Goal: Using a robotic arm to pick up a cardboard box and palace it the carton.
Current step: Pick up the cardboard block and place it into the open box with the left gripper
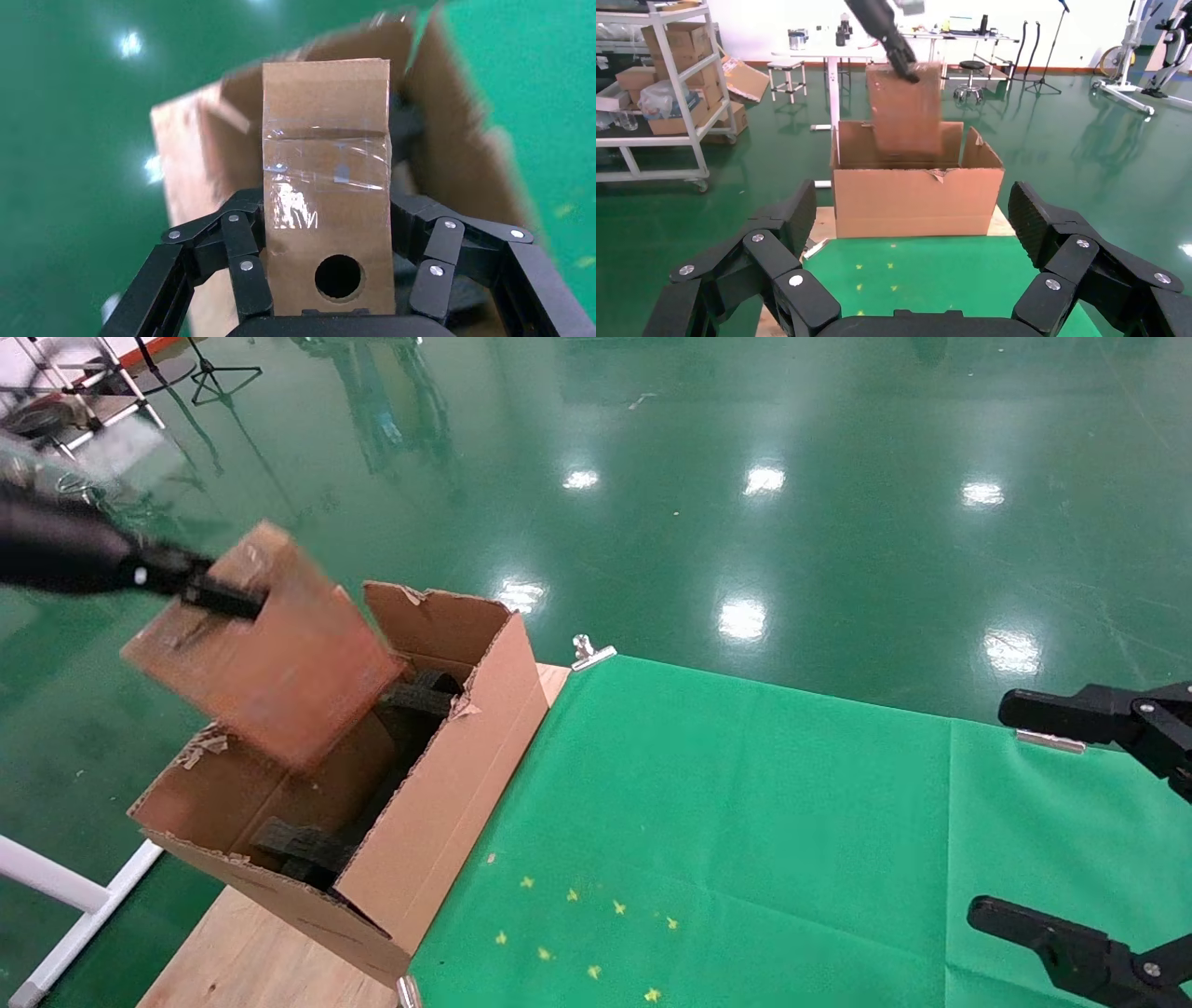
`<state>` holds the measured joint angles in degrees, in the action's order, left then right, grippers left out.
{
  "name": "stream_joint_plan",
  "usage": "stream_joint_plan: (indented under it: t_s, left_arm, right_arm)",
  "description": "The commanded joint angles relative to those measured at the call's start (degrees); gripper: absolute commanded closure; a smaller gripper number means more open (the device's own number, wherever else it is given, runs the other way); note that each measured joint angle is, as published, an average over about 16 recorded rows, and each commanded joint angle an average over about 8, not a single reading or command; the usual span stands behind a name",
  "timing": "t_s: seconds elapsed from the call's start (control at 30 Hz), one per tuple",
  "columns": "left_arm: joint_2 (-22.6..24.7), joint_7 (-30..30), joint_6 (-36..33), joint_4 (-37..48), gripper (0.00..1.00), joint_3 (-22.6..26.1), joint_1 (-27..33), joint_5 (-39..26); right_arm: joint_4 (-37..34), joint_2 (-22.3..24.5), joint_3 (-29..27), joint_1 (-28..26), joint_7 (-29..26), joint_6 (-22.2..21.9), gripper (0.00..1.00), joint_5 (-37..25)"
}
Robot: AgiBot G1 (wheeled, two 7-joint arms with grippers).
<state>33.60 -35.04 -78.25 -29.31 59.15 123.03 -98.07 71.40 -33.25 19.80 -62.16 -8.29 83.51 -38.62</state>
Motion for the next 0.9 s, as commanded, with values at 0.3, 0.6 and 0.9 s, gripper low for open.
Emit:
stream_joint_plan:
  t_s: [0.3,0.6,0.9]
  left_arm:
    - [4.5,7.5,8.6,10.7,1.00,2.1,-4.8,-3.2]
    - [9.5,5.4,16.1,17.8,1.00,3.8,-7.9,-6.3]
    - [13.3,1.2,21.6,22.5,1.00,4.1,-12.3,-6.8]
  right_arm:
    - [0.0,0.0,0.0,0.0,0.0,0.0,0.00,0.0]
    - [0.0,0.0,0.0,0.0,0.0,0.0,0.00,0.0]
    - [0.0,0.0,0.0,0.0,0.0,0.0,0.00,0.0]
